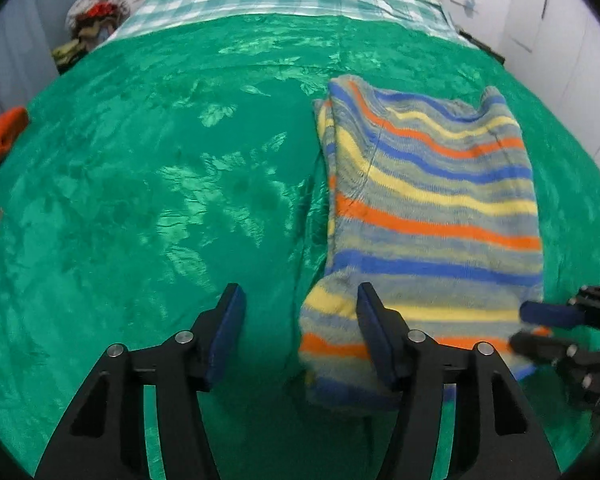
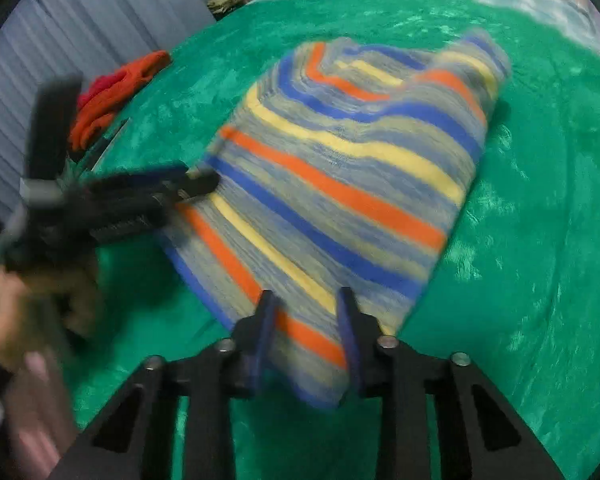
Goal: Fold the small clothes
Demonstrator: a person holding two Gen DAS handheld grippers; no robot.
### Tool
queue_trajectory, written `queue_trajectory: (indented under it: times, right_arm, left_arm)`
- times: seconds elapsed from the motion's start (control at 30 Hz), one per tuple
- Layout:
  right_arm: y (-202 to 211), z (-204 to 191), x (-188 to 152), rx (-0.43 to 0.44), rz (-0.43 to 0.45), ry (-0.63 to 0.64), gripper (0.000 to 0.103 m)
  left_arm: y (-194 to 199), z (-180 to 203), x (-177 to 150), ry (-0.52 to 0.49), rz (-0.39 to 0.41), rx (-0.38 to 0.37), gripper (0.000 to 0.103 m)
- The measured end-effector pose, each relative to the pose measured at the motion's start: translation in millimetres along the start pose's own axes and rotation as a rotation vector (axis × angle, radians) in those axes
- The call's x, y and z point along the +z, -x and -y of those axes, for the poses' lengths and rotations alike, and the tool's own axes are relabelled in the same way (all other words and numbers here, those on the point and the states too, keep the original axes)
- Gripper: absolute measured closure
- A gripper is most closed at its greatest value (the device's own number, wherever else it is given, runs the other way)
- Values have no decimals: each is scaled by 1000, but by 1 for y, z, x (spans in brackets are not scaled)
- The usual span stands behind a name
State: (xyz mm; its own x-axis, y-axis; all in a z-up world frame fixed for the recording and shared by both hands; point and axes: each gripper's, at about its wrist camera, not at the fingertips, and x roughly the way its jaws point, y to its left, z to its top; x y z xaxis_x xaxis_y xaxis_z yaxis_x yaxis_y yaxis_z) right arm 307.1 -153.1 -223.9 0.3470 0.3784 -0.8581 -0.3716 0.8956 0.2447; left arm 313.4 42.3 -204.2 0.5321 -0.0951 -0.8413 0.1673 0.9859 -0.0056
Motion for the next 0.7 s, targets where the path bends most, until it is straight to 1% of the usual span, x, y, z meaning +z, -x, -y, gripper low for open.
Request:
queue_trajectory:
  times: [0.03, 0.1, 0.17, 0.2, 0.23, 0.27, 0.33, 0.4, 0.57, 0.7]
  right_arm:
    - [2, 1, -1, -9, 15, -13, 76]
    - [5, 4, -2, -20, 21, -52, 76]
    - [11, 0, -4, -44, 23, -58, 72]
    - [14, -3, -4, -51, 24, -60, 70]
    - [19, -4, -6, -56, 24, -64, 57]
    - [23, -5, -6, -59, 26, -71, 40]
    - [37, -10, -9, -70, 53, -80, 30]
    - [47, -11, -8, -94, 78, -76, 30]
    - [59, -17, 1, -109, 108, -53, 30]
    - [64, -12, 18, -110, 142, -36, 30]
  left_arm:
    - [4, 0, 0, -3, 1, 10, 37]
    - [16, -2, 0, -5, 15, 38, 28]
    - [25, -2, -6, -10, 43, 58, 14]
    - [30, -3, -3, -12, 58, 70, 12]
    - [34, -3, -2, -16, 70, 81, 9]
    - [36, -2, 0, -21, 78, 88, 7]
    - [39, 0, 5, -35, 86, 95, 7]
    - [43, 2, 8, -41, 94, 88, 7]
    - [39, 6, 22, -54, 101, 70, 6]
    - [26, 16, 47, -100, 115, 45, 7]
